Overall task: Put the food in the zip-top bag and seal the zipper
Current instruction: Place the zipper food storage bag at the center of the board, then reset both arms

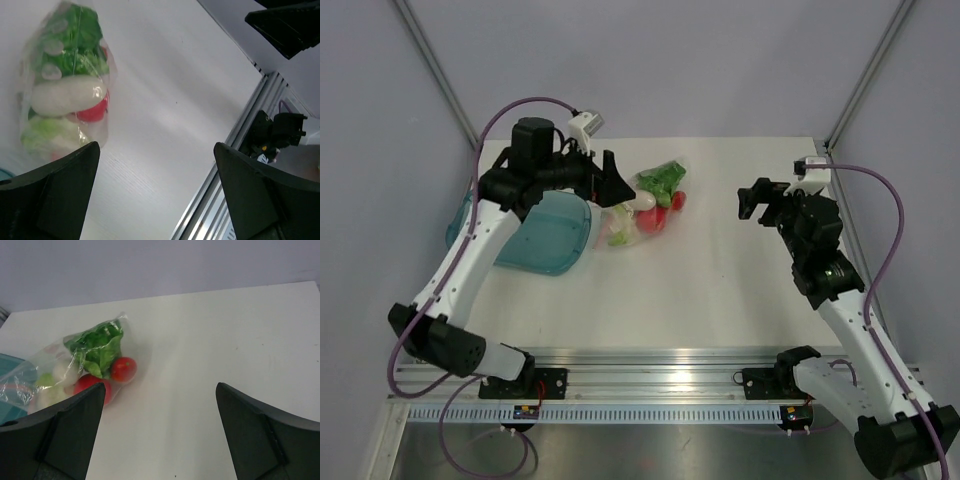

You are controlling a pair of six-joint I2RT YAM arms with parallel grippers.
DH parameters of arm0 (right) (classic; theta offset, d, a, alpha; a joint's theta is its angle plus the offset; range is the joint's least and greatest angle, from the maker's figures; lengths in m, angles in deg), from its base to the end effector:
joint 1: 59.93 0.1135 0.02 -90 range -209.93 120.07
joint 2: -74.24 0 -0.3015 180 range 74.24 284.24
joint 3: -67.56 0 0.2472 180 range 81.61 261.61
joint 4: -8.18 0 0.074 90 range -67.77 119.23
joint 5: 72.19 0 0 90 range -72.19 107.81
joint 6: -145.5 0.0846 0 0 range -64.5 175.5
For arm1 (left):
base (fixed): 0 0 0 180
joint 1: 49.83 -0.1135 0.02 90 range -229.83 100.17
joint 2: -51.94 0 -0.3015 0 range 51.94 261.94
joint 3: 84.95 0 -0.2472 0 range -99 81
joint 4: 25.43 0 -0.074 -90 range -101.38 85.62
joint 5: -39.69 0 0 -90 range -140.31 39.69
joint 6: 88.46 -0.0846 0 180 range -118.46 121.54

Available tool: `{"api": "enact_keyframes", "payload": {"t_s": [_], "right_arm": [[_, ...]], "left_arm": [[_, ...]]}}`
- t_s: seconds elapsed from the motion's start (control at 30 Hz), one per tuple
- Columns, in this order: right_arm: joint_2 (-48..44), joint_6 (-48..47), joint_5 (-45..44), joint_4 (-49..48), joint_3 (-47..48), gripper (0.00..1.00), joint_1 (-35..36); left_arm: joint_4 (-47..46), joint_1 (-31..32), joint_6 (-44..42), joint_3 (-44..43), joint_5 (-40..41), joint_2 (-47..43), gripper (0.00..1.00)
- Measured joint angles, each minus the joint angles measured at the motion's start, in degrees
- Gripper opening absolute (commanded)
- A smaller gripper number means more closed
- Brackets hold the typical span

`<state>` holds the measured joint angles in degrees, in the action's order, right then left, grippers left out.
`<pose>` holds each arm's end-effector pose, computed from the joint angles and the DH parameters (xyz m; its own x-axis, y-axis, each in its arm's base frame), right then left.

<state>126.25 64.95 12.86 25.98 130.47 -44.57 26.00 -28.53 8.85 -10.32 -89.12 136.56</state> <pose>0.2279 0.0550 0.3788 -0.1440 0.1301 -0.9810 -0.1598 0.9753 0.1528 0.3005 -0.1741 0.4299 -0.5714 0.1164 -0.8124 0.7184 0.5495 -0.4266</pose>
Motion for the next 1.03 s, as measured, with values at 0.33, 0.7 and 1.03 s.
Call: {"api": "enact_keyframes", "payload": {"t_s": [0.33,0.7,1.03], "right_arm": [[1.2,11.2,-11.4,23.8,8.2,0.99,0.0],[6.7,19.3,-18.4,39.6,8.9,0.99,0.0],[1.7,23.4,-21.2,39.3,5.5,1.00,0.0]], "left_arm": [[-0.9,0.0,6.5,9.0,14.1,-18.3,0.99],[-1.1,0.0,9.7,19.2,22.3,-26.7,0.99],[-1.6,0.0,11.4,19.5,24.1,-27.2,0.99]]}}
